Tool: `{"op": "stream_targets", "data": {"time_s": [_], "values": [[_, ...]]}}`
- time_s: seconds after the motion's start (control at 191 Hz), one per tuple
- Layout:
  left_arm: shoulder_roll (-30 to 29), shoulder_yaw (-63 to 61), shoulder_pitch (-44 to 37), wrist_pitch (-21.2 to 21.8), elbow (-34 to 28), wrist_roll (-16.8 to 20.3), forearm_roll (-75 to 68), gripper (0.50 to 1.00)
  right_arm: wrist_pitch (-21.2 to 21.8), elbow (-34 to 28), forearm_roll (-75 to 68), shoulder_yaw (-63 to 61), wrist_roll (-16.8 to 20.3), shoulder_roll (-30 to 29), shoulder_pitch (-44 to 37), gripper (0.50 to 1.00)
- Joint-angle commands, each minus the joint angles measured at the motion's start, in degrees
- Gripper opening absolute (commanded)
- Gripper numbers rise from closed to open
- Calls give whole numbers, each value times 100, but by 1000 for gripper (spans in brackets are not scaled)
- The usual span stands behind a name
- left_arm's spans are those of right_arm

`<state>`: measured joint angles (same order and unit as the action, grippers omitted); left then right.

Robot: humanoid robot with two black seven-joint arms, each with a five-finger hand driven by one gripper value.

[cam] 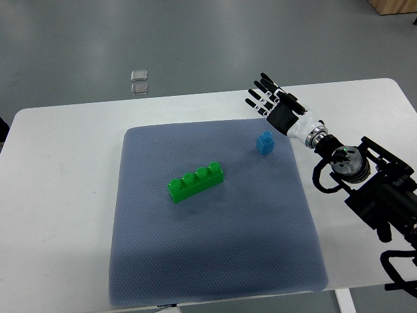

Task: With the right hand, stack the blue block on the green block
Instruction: 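Raise the right hand and swing it above the blue block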

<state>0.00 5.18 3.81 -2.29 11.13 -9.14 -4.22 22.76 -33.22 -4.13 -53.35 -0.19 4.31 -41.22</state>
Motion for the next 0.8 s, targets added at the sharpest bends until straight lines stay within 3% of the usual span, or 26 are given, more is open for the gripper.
{"op": "stream_targets", "data": {"time_s": [0.0, 0.606, 0.795], "values": [[0, 1, -3, 0, 3, 0, 0, 1000, 0, 0, 0, 0, 1, 0, 0, 940], [0, 9, -3, 0, 38, 0, 0, 1000, 149, -79, 202, 97, 63, 35, -61, 936], [0, 1, -3, -9, 73, 9, 0, 1000, 246, -158, 1186, 343, 151, 360, -738, 938]]}}
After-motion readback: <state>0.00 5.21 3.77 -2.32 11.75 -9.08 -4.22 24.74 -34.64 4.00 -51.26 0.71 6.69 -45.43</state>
